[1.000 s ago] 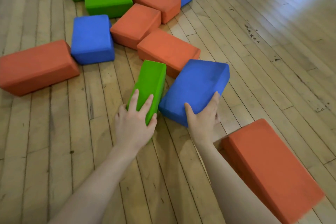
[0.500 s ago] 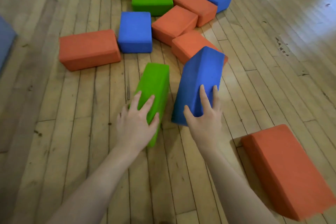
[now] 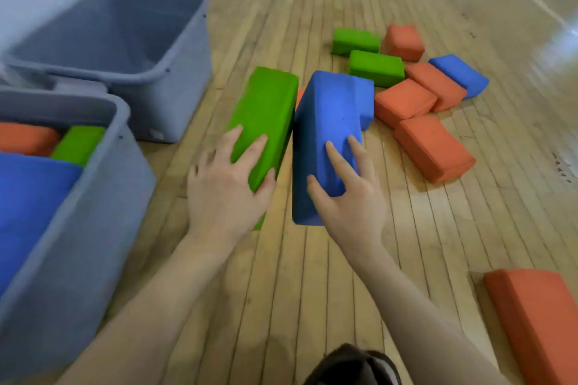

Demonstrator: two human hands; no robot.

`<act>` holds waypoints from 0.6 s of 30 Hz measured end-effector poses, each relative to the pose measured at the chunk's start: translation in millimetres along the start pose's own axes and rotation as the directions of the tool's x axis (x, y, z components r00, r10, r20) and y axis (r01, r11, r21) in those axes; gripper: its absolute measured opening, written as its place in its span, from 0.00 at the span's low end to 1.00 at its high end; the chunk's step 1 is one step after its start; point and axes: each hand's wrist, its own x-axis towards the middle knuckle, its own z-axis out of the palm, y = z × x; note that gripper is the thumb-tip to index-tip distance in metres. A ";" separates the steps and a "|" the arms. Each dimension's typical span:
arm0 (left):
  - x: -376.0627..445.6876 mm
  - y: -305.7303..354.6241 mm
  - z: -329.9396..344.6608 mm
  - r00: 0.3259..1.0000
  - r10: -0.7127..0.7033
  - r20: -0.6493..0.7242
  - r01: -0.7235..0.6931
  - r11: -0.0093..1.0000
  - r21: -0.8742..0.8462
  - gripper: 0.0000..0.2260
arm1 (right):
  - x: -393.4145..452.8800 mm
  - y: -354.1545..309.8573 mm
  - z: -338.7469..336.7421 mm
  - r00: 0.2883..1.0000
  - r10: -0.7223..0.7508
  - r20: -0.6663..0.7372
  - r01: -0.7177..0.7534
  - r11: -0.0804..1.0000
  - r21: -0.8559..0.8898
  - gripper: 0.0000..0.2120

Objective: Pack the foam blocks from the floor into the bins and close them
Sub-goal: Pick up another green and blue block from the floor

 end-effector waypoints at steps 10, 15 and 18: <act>-25.1 -140.1 -200.0 0.932 -0.228 -0.282 0.280 0.947 0.158 0.23 | 4.6 -244.3 61.0 0.944 -0.325 0.049 0.305 0.921 0.244 0.25; -70.8 -217.4 -233.7 0.880 -0.331 -0.341 0.439 0.842 0.315 0.22 | -35.1 -315.2 122.7 0.867 -0.487 0.101 0.433 0.840 0.327 0.23; -85.0 -251.5 -235.5 0.902 -0.331 -0.278 0.428 0.774 0.466 0.19 | -52.0 -332.2 152.8 0.810 -0.575 0.117 0.536 0.807 0.249 0.21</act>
